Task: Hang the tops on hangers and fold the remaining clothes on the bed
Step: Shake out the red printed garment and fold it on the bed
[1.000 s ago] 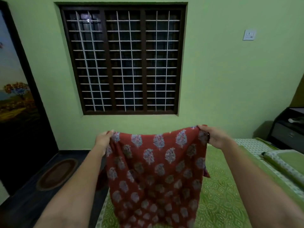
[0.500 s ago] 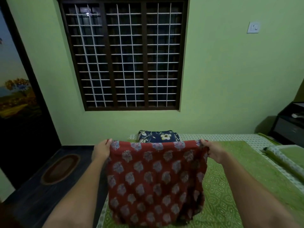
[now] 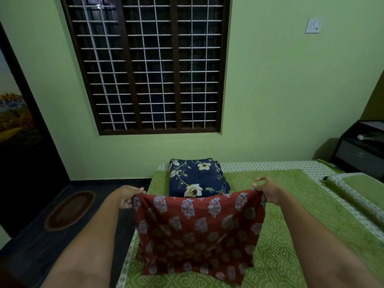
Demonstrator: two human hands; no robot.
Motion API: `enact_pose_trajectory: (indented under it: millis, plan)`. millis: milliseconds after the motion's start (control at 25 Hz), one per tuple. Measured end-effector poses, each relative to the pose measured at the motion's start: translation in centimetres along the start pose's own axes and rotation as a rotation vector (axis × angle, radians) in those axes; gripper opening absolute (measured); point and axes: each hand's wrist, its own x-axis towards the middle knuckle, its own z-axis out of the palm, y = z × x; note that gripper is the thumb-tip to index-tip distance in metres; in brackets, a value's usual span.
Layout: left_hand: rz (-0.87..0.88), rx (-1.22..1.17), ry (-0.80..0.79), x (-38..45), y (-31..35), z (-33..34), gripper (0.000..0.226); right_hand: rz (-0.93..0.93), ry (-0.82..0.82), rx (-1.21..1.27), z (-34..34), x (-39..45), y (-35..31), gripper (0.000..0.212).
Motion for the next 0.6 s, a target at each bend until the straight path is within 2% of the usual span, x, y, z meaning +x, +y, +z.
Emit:
enact_pose_trajectory:
  millis: [80, 160, 200, 280, 360, 480, 560, 600]
  plan:
    - [-0.081, 0.015, -0.098, 0.2, -0.1, -0.4, 0.02, 0.026, -0.077, -0.018, -0.3, -0.3, 0.5, 0.014]
    - [-0.12, 0.102, -0.186, 0.2, -0.2, -0.8, 0.04, 0.047, -0.107, -0.031, -0.5, -0.2, 1.0, 0.012]
    - [-0.128, 0.163, -0.226, 0.1, -0.3, -0.9, 0.043, 0.042, -0.121, -0.045, -0.6, -0.1, 1.3, 0.014]
    - [-0.101, 0.232, -0.26, -0.3, -0.4, -0.7, 0.035, 0.014, -0.157, -0.126, -0.6, 0.2, 1.9, 0.027]
    - [0.002, 0.308, -0.157, -0.5, -0.6, -0.1, 0.031, -0.059, -0.099, -0.348, -0.6, 0.2, 2.3, 0.028]
    - [0.264, 0.567, 0.094, -0.5, 0.3, 0.2, 0.025, -0.209, 0.066, -0.737, -0.4, 0.0, 1.1, 0.017]
    - [0.363, 0.625, 0.218, -1.4, 2.3, 0.1, 0.021, -0.318, 0.203, -0.815, -0.4, -1.1, -1.5, 0.017]
    - [0.429, 0.628, 0.295, -1.9, 3.5, -0.1, 0.021, -0.394, 0.287, -0.766, -0.6, -1.8, -3.0, 0.016]
